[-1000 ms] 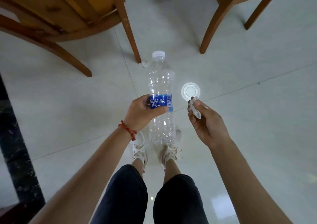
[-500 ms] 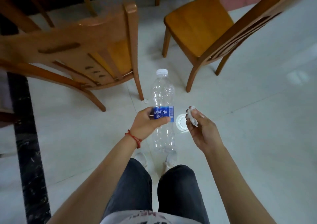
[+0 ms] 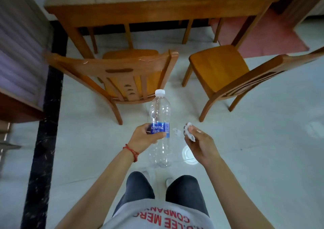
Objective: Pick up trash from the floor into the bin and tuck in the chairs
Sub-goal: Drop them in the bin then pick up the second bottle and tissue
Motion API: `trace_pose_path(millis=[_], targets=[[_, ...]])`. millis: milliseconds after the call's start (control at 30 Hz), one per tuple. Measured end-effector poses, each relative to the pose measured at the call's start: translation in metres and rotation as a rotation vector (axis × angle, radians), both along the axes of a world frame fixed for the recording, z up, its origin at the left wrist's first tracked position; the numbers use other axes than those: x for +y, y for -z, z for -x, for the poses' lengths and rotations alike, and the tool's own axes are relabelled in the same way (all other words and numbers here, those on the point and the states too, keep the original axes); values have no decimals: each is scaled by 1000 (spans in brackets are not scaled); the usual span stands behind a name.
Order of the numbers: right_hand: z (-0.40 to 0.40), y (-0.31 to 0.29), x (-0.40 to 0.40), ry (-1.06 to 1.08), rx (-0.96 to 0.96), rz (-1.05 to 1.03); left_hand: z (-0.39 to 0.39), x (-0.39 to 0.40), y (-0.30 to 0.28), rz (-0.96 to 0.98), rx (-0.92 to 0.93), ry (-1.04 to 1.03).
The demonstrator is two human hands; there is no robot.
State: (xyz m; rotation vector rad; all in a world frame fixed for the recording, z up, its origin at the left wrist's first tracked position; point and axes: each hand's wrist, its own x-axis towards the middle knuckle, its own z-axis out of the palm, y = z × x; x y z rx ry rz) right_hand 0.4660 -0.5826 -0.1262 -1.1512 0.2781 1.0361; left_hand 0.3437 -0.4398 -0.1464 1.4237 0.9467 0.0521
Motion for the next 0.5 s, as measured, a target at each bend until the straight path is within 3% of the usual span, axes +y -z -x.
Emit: trace_pose_path(millis=[267, 500], targets=[[-2, -14, 19, -280, 8, 33, 27, -16, -14, -89, 19, -250], [14, -25, 41, -512, 7, 56, 75, -50, -18, -38, 14, -607]])
